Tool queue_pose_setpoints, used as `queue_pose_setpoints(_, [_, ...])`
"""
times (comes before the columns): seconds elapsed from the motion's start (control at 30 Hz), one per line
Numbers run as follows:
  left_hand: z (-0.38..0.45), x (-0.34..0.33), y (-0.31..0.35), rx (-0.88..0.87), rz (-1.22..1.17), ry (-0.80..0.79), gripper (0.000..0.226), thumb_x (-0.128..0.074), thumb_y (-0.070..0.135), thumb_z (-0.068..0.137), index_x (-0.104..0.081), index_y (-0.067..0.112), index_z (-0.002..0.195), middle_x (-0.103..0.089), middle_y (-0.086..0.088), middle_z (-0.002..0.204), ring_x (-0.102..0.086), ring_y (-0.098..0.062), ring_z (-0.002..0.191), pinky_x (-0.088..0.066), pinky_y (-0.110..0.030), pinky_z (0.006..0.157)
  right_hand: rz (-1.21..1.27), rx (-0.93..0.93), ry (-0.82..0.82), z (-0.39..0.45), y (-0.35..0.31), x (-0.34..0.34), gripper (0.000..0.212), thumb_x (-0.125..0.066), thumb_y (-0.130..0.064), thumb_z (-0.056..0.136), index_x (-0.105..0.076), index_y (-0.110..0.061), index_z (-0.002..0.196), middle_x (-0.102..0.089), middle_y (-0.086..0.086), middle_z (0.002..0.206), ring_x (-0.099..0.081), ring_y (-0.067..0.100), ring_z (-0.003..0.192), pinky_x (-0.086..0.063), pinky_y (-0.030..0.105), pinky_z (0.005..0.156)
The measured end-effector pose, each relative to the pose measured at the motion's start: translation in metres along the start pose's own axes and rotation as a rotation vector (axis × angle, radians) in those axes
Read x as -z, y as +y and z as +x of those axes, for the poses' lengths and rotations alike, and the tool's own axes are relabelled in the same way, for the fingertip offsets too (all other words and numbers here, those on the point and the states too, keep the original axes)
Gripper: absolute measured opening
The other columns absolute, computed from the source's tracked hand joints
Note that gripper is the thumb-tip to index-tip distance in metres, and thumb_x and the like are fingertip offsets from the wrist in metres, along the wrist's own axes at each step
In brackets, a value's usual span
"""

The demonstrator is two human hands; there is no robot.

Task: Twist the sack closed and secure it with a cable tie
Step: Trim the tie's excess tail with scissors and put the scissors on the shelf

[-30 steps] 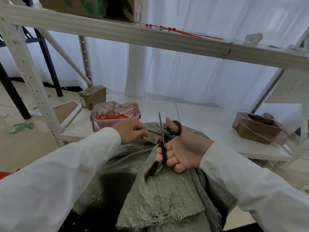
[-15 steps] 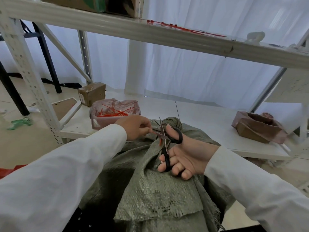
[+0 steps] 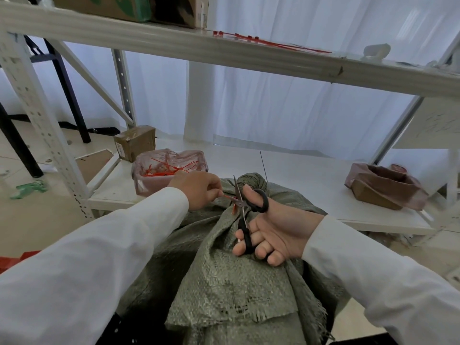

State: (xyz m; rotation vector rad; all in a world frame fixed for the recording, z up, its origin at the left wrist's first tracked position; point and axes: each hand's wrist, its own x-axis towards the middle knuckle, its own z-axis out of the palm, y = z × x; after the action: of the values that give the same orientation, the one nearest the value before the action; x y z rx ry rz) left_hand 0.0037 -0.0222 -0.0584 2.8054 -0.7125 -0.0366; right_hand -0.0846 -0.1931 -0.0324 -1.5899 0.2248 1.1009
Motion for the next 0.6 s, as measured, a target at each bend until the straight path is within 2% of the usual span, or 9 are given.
queue_pose_setpoints(0.17, [-0.001,0.002,0.002,0.003,0.025,0.0,0.024,-0.045,0.042,0.093,-0.061,0.03,0.107,-0.053,0.012,0.087,-0.056,-0.016,0.094,-0.043,-0.038,0.093,0.012,0.002,-0.01,0.001,0.0,-0.003,0.074,-0.033,-0.08,0.053,-0.05,-0.014,0.083,-0.069,0.001,0.07,-0.051,0.006,0.037,-0.043,0.015,0.035])
queue_pose_setpoints(0.27, [-0.002,0.001,0.001,-0.006,-0.001,0.01,0.022,-0.047,0.042,0.092,-0.062,0.03,0.102,-0.064,0.01,0.091,-0.059,-0.017,0.098,-0.041,-0.039,0.097,0.04,0.011,0.025,0.004,0.002,-0.006,0.073,-0.034,-0.08,0.052,-0.05,-0.015,0.082,-0.069,0.0,0.069,-0.053,0.005,0.038,-0.043,0.015,0.035])
queue_pose_setpoints(0.33, [-0.003,0.002,-0.001,-0.012,-0.101,0.009,0.018,-0.05,0.04,0.091,-0.063,0.029,0.095,-0.067,0.008,0.092,-0.059,-0.017,0.096,-0.041,-0.039,0.097,0.077,0.025,0.044,0.007,0.003,-0.007,0.074,-0.035,-0.081,0.054,-0.05,-0.014,0.083,-0.069,0.001,0.07,-0.054,0.005,0.039,-0.045,0.015,0.036])
queue_pose_setpoints(0.47, [-0.004,0.004,-0.002,-0.043,-0.259,-0.036,0.011,-0.054,0.032,0.09,-0.06,0.025,0.084,-0.062,0.004,0.082,-0.057,-0.017,0.085,-0.044,-0.036,0.087,0.238,0.081,0.051,0.014,0.005,-0.012,0.071,-0.032,-0.079,0.073,-0.051,-0.012,0.083,-0.069,0.002,0.067,-0.057,0.006,0.041,-0.05,0.018,0.039])
queue_pose_setpoints(0.6, [-0.005,0.002,-0.002,-0.087,-0.43,-0.091,0.014,-0.057,0.022,0.088,-0.058,0.019,0.075,-0.056,0.002,0.07,-0.05,-0.014,0.068,-0.042,-0.027,0.071,0.332,0.119,0.086,0.021,0.007,-0.02,0.067,-0.033,-0.077,0.078,-0.051,-0.012,0.081,-0.068,0.002,0.062,-0.056,0.006,0.039,-0.05,0.018,0.039])
